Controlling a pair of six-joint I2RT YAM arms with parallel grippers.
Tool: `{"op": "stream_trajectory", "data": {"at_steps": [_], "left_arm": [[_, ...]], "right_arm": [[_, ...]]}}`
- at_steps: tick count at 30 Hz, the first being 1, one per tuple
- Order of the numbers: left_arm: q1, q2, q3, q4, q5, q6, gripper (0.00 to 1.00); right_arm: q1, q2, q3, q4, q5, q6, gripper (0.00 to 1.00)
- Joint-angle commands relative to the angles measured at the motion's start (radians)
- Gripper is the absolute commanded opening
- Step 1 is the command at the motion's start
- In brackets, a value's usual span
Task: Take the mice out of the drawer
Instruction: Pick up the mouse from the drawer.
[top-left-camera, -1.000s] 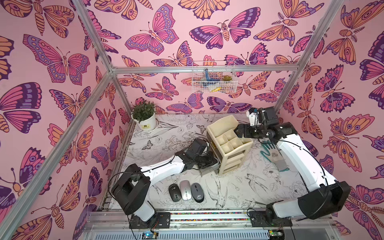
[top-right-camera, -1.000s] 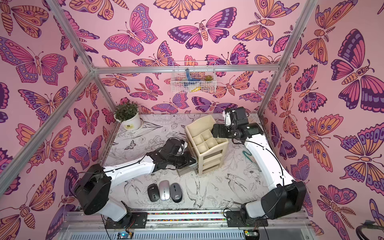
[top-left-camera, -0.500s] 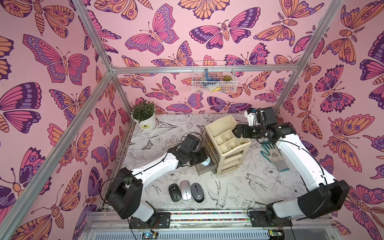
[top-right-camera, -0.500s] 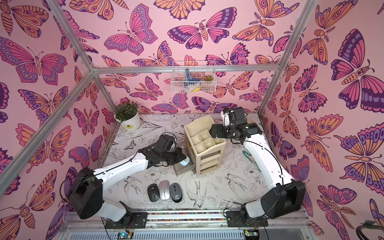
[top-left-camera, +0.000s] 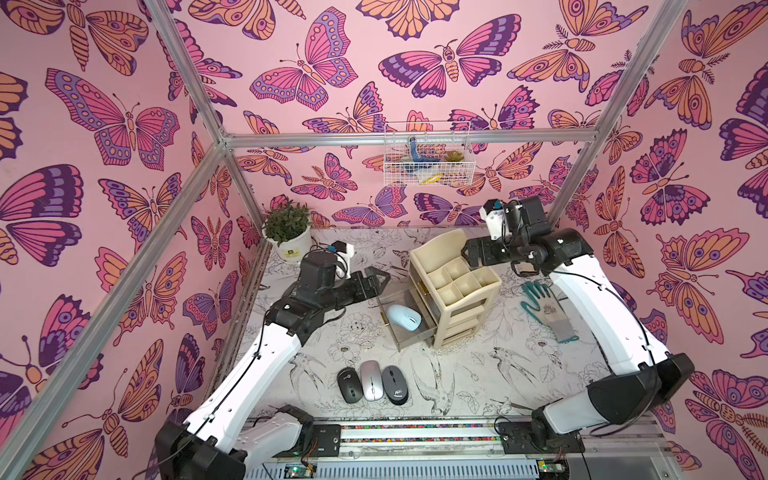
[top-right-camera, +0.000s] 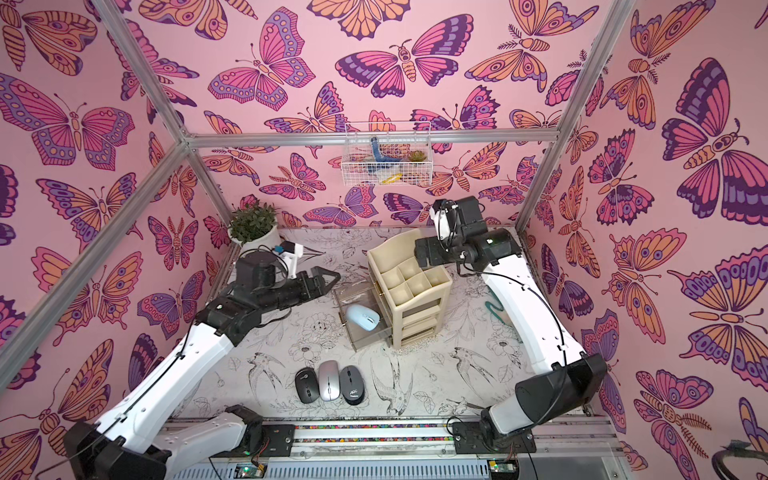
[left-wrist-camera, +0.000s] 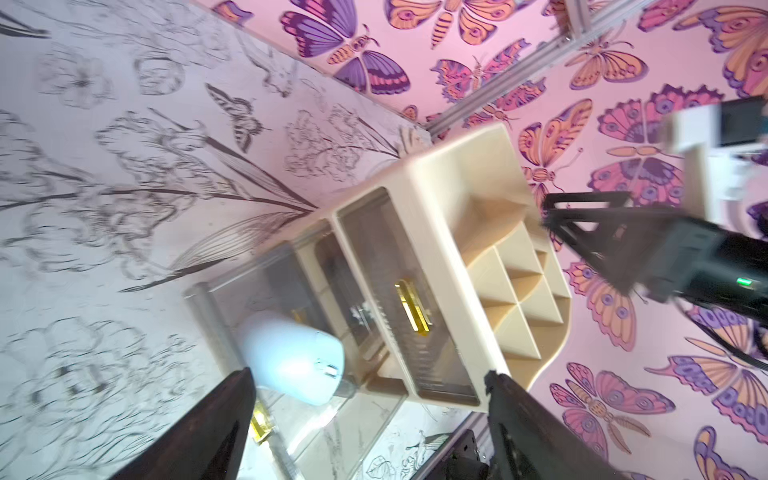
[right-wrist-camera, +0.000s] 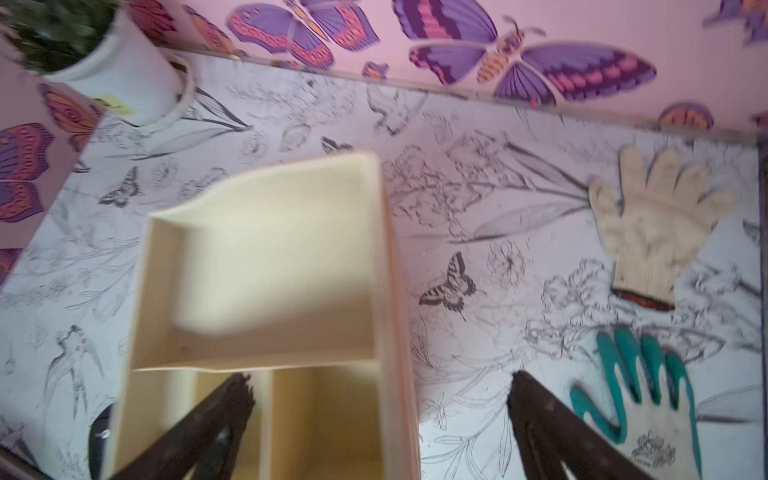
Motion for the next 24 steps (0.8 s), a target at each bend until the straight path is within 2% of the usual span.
{"op": "stream_trajectory", "data": {"at_steps": [1, 5, 8, 13, 18, 20, 22, 24], "left_arm": [[0.094, -0.042, -0.051, -0.182, 0.031, 0.099, 0.99], [0.234, -0.089, -0.059, -0.273, 0.080, 0.151, 1.00], [0.316, -0.084, -0.043, -0.330, 0.113, 0.195, 1.00], [0.429, -0.048, -0.043, -0.344, 0.210, 0.225, 1.00], [0.452, -0.038, -0.054, -0.332, 0.222, 0.246, 1.00], [0.455, -0.038, -0.065, -0.321, 0.228, 0.247, 1.00], [0.457, -0.038, -0.079, -0.311, 0.236, 0.246, 1.00], [0.458, -0.039, -0.090, -0.301, 0.238, 0.246, 1.00]], "right_arm": [[0.109, 0.078, 0.146, -0.149, 0.052, -0.102, 0.99], [0.289, 0.209, 0.266, -0.349, 0.100, -0.169, 0.99], [0.396, 0.282, 0.306, -0.423, 0.157, -0.208, 0.98], [0.473, 0.404, 0.365, -0.493, 0.215, -0.237, 0.93], [0.496, 0.473, 0.373, -0.498, 0.267, -0.243, 0.86], [0.519, 0.486, 0.381, -0.485, 0.377, -0.244, 0.83], [0.551, 0.472, 0.340, -0.402, 0.591, -0.240, 0.87], [0.574, 0.455, 0.311, -0.327, 0.734, -0.258, 0.91]]}}
